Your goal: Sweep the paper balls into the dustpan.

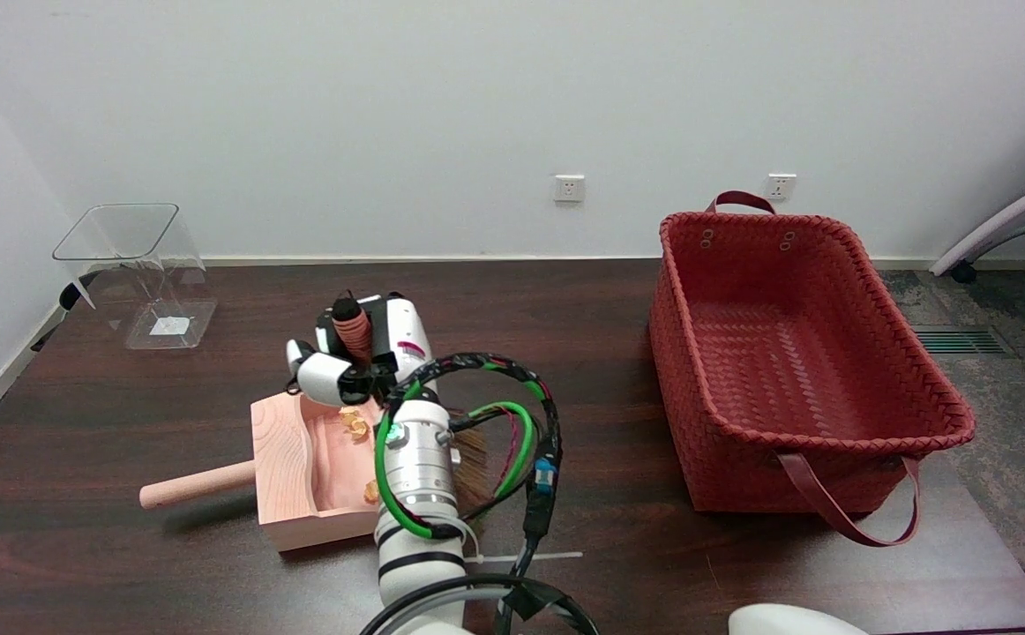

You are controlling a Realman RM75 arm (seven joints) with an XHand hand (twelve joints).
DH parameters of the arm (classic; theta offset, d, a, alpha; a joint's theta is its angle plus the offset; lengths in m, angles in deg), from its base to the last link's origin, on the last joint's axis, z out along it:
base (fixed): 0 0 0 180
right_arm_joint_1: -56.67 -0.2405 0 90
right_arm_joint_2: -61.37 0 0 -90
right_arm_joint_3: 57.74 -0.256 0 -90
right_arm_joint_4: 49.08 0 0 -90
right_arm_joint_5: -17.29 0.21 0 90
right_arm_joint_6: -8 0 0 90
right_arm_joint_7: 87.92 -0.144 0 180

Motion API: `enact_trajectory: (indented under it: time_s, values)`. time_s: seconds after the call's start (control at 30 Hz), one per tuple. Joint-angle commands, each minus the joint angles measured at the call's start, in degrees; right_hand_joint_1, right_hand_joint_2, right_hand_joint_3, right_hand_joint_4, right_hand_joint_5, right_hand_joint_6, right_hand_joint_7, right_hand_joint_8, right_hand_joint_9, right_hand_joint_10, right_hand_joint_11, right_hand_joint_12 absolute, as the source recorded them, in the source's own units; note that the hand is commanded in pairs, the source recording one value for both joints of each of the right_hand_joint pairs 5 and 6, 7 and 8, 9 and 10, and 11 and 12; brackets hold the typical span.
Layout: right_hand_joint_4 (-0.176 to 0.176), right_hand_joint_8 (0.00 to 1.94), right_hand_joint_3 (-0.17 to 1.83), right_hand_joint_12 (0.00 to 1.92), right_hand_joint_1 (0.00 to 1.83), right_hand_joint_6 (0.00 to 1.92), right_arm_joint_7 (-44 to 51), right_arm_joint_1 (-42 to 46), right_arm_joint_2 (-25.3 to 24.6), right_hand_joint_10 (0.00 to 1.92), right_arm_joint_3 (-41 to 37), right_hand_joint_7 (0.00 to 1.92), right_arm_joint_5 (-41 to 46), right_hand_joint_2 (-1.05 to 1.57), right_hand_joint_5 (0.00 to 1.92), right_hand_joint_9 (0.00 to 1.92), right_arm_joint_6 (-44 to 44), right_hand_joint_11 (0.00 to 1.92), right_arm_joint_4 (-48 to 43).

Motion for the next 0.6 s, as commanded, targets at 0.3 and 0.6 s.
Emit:
enact_trajectory:
  time_s: [0.3,0.6]
  values:
    - [0.000,1.92,0.58,1.92,1.38,1.92,-9.8,-7.5,1.6,1.92,-0.6,1.92,2.5,1.03,1.92,1.92,10.3,1.92,-0.7]
    - [0.000,1.92,0.60,1.92,1.38,1.92,-15.0,-7.8,1.8,1.92,-1.1,1.92,6.9,1.02,1.92,1.92,14.0,1.92,-0.1]
